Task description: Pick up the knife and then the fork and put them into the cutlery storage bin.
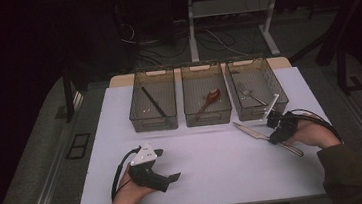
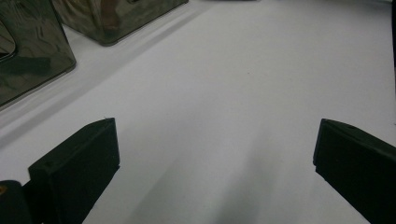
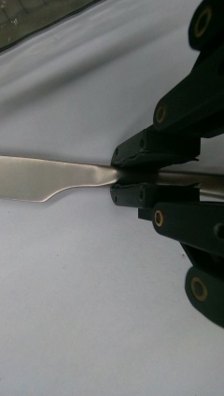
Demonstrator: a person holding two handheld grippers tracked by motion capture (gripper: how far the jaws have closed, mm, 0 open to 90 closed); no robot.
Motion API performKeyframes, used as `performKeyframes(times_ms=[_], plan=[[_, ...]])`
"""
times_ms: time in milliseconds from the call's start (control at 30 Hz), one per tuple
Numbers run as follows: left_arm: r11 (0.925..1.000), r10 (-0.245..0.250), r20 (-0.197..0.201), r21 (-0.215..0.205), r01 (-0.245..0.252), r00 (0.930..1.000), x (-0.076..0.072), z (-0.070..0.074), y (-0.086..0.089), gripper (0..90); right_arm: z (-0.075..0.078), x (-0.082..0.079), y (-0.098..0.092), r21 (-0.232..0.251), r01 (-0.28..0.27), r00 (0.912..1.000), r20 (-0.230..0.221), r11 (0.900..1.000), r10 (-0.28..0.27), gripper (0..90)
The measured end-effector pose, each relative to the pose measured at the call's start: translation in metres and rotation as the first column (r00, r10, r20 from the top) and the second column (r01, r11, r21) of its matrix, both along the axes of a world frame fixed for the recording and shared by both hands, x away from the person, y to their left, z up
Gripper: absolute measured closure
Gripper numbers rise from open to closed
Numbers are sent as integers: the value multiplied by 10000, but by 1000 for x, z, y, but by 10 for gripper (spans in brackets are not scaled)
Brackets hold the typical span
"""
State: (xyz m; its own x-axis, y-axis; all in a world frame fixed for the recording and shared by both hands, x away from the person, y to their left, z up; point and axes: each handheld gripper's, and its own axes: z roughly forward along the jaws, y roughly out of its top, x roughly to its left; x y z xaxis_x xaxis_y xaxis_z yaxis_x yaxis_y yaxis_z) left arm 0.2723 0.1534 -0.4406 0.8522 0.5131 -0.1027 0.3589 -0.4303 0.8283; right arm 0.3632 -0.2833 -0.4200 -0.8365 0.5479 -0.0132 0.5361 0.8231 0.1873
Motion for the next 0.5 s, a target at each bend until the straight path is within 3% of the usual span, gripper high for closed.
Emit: performKeyframes(times_ms=[367, 500], plan=[[10000, -19, -5, -32, 19, 10000, 0, 0, 0, 0, 9, -10, -10, 821, -132, 9991, 414, 9965, 98, 787], [10000, -12, 4, -50, 12, 10000, 0, 1, 0, 0, 14, -11, -16, 1410, -37, 9979, 638, 9900, -53, 787]])
